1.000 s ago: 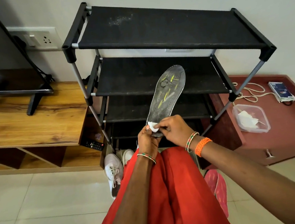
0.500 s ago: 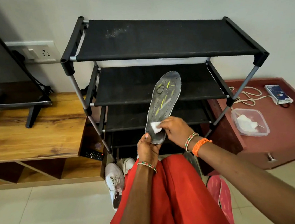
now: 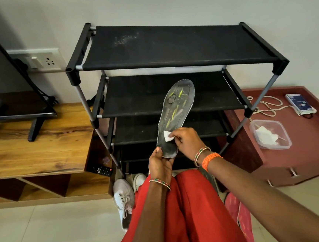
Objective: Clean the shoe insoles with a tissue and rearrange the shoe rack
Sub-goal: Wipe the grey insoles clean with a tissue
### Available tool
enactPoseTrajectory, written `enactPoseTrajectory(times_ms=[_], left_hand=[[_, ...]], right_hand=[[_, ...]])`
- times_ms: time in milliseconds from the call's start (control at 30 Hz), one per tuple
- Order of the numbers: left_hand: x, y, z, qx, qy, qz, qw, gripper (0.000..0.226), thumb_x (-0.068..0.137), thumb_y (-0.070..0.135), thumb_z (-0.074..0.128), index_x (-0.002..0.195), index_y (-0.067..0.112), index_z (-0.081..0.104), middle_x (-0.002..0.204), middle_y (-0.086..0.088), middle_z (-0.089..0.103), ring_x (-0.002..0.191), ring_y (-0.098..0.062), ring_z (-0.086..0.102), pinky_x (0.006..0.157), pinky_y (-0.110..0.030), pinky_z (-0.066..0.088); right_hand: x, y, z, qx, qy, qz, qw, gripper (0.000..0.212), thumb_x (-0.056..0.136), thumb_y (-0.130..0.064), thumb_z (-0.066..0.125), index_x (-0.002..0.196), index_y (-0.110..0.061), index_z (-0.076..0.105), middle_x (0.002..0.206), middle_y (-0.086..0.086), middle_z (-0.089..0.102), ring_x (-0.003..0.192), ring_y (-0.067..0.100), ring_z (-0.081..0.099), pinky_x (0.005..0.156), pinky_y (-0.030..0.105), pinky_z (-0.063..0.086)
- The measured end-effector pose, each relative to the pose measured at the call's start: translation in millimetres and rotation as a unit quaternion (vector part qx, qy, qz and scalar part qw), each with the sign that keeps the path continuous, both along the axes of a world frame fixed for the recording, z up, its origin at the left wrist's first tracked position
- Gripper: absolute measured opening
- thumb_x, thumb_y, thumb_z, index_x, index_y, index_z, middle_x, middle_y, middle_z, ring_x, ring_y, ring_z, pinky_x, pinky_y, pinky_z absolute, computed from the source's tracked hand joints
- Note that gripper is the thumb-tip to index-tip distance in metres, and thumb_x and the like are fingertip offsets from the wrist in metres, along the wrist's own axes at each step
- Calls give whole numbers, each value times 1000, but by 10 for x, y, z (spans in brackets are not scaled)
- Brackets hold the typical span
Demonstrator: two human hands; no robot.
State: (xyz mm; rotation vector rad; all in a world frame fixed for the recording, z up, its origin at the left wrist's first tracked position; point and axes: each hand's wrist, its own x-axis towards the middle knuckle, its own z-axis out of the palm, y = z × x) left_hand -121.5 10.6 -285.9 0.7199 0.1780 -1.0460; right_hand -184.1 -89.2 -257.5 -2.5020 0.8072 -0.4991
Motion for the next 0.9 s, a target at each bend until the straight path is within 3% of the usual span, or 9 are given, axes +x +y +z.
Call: enactPoseTrajectory(times_ms=[167, 233, 300, 367, 433, 533, 600, 733, 900], left_hand=[[36, 31, 37, 0, 14, 15, 1000, 33, 100, 10, 27, 81, 2, 52, 57, -5, 64, 52, -12, 64, 51, -20, 53], [40, 19, 21, 4, 17, 18, 1000, 33, 99, 9, 27, 77, 4, 50, 58, -7, 59, 56, -16, 60, 53, -22, 51], [34, 13, 4, 4, 15, 12, 1000, 32, 99, 9, 27, 84, 2, 55, 69, -9, 65, 70, -19, 61, 60, -26, 54], [30, 12, -17, 7, 9, 6, 1000, 31, 98, 9, 29, 94, 2, 59, 77, -9, 70, 76, -20, 65, 65, -28, 56], [26, 20, -22, 7, 7, 8, 1000, 30, 98, 9, 29, 94, 3, 59, 76, -7, 71, 76, -18, 65, 67, -27, 55], [53, 18, -36, 7, 8, 22, 1000, 30, 98, 10, 30, 82, 2, 54, 68, -10, 62, 69, -20, 57, 67, -29, 49], [59, 16, -52, 18, 0, 26, 1000, 31, 99, 10, 29, 76, 2, 49, 70, -12, 52, 69, -21, 50, 69, -31, 45], [66, 34, -34, 4, -4, 25, 1000, 32, 100, 9, 27, 90, 1, 57, 72, -8, 69, 67, -18, 68, 63, -26, 56], [91, 9, -118, 6, 16, 21, 1000, 35, 101, 15, 26, 89, 2, 56, 68, -8, 69, 60, -14, 67, 62, -24, 55]], right_hand=[[-64, 378, -43, 19, 2, 94, 995, 27, 72, 10, 59, 89, -5, 74, 86, 10, 71, 77, 25, 66, 72, 20, 45], [-77, 380, -33, 26, -5, 111, 993, 26, 72, 11, 60, 88, -4, 74, 86, 10, 71, 75, 18, 64, 72, 13, 44], [-54, 224, -51, 30, -37, 68, 997, 26, 71, 14, 60, 85, -2, 74, 81, 12, 71, 67, 18, 61, 67, 3, 37], [-41, 91, -52, 33, -58, -7, 998, 23, 73, 12, 62, 86, -2, 75, 79, 13, 70, 68, 25, 64, 65, 7, 35], [-39, 118, -83, 33, -59, -19, 998, 20, 75, 9, 64, 86, -3, 75, 77, 13, 71, 67, 27, 65, 63, 10, 35], [-92, 370, -143, 41, -45, 73, 995, 24, 71, 8, 65, 87, -7, 75, 69, 10, 68, 59, 18, 61, 59, 14, 40], [-142, 378, -138, 48, -40, 91, 994, 25, 72, 7, 65, 88, -9, 75, 70, 9, 69, 60, 20, 63, 61, 25, 48], [-158, 222, -102, 2, -44, 46, 998, 26, 68, 11, 64, 84, -7, 75, 71, 9, 69, 63, 24, 65, 63, 27, 50], [-175, 432, -101, -29, 7, 167, 985, 24, 70, -1, 56, 85, -9, 73, 73, 5, 68, 74, 23, 63, 69, 28, 45]])
